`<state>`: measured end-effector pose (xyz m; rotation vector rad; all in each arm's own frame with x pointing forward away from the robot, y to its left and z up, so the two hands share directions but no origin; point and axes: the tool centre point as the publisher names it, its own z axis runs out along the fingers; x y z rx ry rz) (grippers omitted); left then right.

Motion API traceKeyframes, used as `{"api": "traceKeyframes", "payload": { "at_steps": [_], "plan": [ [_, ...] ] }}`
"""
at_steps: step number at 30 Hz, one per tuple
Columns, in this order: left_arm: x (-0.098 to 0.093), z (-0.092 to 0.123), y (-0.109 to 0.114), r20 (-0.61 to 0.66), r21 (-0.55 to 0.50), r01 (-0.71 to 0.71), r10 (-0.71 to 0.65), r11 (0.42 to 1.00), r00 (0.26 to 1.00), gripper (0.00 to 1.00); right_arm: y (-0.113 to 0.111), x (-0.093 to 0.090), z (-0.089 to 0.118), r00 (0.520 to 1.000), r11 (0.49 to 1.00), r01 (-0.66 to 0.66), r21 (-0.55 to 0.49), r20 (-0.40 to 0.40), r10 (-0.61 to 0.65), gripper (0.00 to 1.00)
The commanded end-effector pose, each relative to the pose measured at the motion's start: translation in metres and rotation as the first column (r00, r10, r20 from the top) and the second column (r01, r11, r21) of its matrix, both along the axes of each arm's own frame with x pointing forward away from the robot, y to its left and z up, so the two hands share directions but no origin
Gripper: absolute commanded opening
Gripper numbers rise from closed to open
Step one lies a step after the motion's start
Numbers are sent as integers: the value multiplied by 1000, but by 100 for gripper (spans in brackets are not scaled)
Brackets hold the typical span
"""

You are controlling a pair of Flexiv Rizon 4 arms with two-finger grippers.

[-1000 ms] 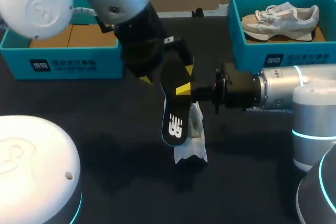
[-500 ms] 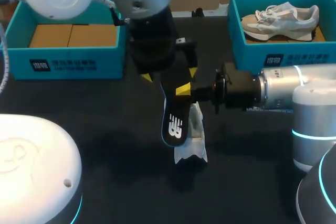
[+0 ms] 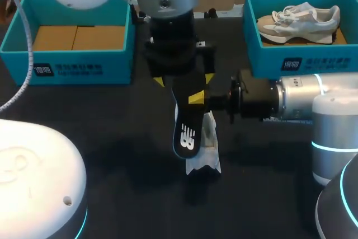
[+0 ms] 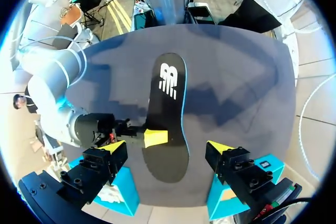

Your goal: Take the shoe out of the shoebox, open the shoe tongue, remove and reinsert the insole, then place the shoe into the shoebox

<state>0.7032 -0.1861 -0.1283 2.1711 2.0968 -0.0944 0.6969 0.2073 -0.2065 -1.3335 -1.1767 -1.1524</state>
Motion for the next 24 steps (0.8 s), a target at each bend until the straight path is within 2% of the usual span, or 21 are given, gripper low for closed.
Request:
{"api": "traceKeyframes", "payload": {
  "at_steps": [1, 14, 24],
  "plan": [
    [0, -1, 0, 1, -2, 0, 0, 1000, 1000, 100, 0, -2, 1, 1000, 1000, 2, -4, -1, -2, 0],
    [-1, -2, 6, 3, -18, -2, 2, 1000, 1000, 100, 1, 0, 1, 1000, 1000, -3, -8, -1, 3, 0],
    [-2, 3, 15, 3, -82, -4, 4, 997, 1000, 100, -3, 0, 5, 1000, 1000, 1, -15, 0, -1, 0]
  ]
}}
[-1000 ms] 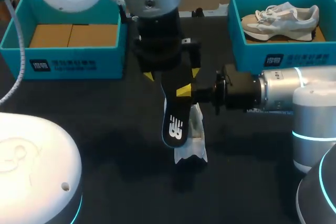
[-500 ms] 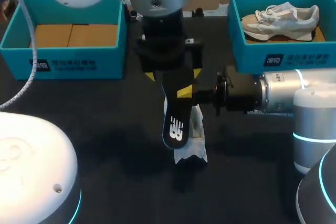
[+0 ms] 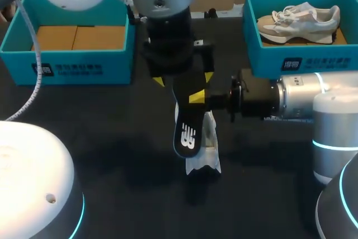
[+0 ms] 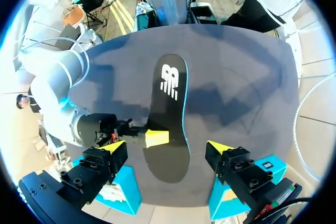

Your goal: Take the shoe out of the shoebox, open the shoe tongue, remove and reinsert the insole, then place the shoe into the shoebox

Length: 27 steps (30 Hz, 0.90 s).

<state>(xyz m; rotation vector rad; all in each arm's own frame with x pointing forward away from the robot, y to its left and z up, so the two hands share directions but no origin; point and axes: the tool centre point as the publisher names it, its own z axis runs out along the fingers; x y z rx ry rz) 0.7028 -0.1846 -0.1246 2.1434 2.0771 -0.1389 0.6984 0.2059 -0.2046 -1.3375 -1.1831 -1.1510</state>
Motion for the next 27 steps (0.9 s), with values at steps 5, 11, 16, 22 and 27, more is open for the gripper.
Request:
{"api": "traceKeyframes", "payload": {
  "at_steps": [5, 11, 16, 22, 27],
  "plan": [
    [-3, 5, 21, 14, -92, 3, -2, 996, 1000, 100, -5, -2, 5, 1000, 1000, 3, -14, -4, -4, 0],
    [-6, 9, 36, 17, -200, -4, 8, 980, 1000, 100, -8, -4, 9, 1000, 1000, 8, -19, -5, -8, 0],
    [-9, 10, 46, 41, -351, -18, 35, 936, 999, 100, -10, -4, 12, 1000, 1000, 9, -24, -6, -9, 0],
    [-14, 4, 52, 43, -450, -11, 35, 893, 998, 100, -12, -2, 15, 1000, 1000, 5, -30, -5, -5, 0],
    [-15, -2, 56, 44, -584, 15, 13, 811, 999, 100, -13, -1, 17, 1000, 999, 3, -35, -6, -4, 0]
  ]
}}
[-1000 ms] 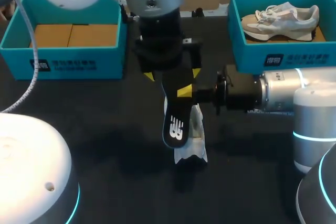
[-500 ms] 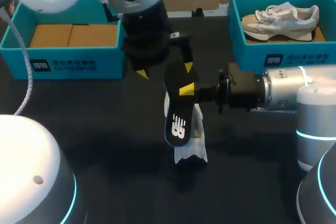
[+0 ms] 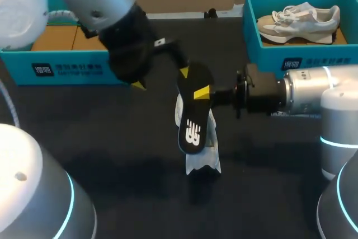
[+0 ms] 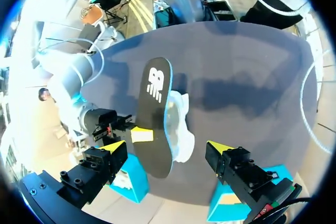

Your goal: Take the shoe out of the shoebox, open the shoe tongue, remove and reinsert the insole, then place the shoe into the shoebox

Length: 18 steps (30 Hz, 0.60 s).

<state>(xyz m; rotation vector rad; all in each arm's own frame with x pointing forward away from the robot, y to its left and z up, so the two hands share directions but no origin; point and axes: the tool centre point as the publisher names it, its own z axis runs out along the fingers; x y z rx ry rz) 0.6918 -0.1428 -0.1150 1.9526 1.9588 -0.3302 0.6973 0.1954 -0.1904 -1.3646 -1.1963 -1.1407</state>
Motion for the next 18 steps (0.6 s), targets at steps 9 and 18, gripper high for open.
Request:
{"api": "traceKeyframes", "payload": {
  "at_steps": [9, 18],
  "plan": [
    [-2, -25, 21, 62, -546, 44, -13, 836, 998, 100, -4, -2, 6, 1000, 1000, 2, -10, -3, -2, 0],
    [5, -40, 25, 41, -705, 23, 8, 709, 999, 100, 2, -9, 10, 1000, 999, 2, 36, 7, -2, 0]
  ]
}}
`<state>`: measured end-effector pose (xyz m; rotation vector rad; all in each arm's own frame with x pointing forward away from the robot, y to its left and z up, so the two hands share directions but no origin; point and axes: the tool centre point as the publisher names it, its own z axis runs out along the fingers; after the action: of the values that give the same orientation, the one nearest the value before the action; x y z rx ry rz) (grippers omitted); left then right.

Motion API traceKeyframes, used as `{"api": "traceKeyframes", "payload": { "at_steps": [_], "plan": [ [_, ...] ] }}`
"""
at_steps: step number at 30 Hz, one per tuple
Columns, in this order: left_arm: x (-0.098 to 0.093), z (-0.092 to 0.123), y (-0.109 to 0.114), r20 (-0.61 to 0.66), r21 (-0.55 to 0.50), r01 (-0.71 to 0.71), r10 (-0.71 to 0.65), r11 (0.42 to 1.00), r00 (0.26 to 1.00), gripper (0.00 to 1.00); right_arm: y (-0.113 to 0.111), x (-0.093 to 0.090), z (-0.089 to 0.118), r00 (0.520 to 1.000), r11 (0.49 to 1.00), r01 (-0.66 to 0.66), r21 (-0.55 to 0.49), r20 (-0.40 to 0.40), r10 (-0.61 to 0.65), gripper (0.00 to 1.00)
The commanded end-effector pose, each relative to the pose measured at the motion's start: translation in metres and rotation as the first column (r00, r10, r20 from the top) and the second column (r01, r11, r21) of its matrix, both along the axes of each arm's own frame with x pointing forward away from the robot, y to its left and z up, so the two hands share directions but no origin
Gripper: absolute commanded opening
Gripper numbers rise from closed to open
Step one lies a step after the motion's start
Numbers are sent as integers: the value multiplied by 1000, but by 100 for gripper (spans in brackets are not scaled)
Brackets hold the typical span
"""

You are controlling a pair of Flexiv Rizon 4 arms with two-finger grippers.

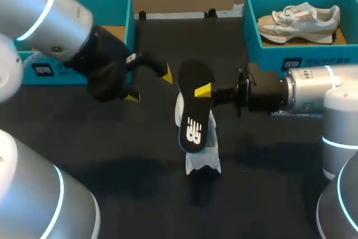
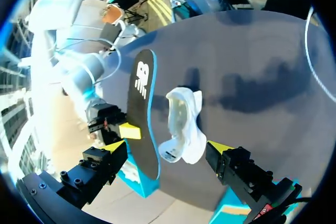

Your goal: Take the shoe out of the shoebox, open the shoe tongue, remove and reinsert the insole, then place the shoe into the shoebox

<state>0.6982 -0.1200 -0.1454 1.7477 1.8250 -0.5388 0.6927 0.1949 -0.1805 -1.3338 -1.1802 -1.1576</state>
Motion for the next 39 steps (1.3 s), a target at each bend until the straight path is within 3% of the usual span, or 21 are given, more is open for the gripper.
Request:
{"api": "traceKeyframes", "payload": {
  "at_steps": [1, 16, 20, 34, 39],
  "plan": [
    [-1, -11, 2, 46, -502, 42, -21, 864, 999, 100, 3, -5, 0, 1000, 1000, 6, 5, 1, -6, 0],
    [3, -25, -5, 88, -707, 79, -23, 703, 996, 100, 9, -14, 2, 1000, 1000, 10, 13, -11, -10, 0],
    [2, -25, -12, 102, -660, 123, -74, 741, 992, 100, 9, -15, 3, 1000, 1000, 7, 10, -14, -7, 0],
    [2, -25, -12, 102, -660, 123, -74, 741, 992, 100, 7, -18, 4, 999, 1000, -23, 4, -32, 23, 0],
    [8, -32, -26, 84, -711, 86, -37, 698, 996, 100, 11, -20, 6, 999, 1000, -20, 8, -31, 20, 0]
  ]
}}
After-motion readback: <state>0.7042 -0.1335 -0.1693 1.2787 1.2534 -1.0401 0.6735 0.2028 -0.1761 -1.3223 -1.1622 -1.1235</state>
